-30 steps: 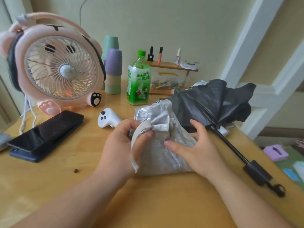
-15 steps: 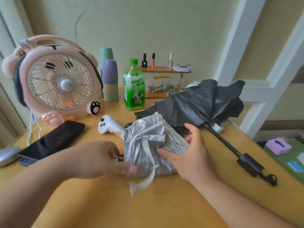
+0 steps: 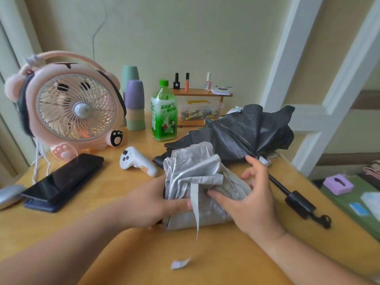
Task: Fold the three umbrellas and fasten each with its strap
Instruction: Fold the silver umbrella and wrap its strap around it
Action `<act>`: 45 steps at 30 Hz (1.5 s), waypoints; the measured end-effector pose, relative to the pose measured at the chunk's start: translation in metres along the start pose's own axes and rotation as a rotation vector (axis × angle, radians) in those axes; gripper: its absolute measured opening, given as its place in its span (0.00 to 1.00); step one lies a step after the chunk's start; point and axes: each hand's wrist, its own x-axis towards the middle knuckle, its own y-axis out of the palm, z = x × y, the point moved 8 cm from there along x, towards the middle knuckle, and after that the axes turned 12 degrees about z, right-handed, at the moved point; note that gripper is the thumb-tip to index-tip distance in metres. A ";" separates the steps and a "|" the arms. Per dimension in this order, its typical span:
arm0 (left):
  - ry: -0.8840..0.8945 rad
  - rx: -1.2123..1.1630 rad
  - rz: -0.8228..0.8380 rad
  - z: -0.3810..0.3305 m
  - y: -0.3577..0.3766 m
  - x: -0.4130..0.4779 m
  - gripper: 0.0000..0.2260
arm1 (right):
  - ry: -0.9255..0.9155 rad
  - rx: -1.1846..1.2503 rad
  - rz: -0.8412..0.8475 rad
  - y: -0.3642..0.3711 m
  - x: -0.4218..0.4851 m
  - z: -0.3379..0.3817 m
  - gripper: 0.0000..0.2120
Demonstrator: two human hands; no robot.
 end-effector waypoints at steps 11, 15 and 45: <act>0.589 0.772 -0.530 -0.090 -0.060 -0.031 0.18 | -0.359 0.169 -0.131 -0.045 0.027 0.063 0.42; 0.722 0.900 -0.619 -0.063 -0.046 -0.026 0.19 | -0.308 -0.069 0.023 -0.032 0.035 0.063 0.54; -0.200 0.008 -0.473 0.021 -0.019 0.001 0.15 | 0.158 -0.423 0.466 0.020 0.026 0.039 0.59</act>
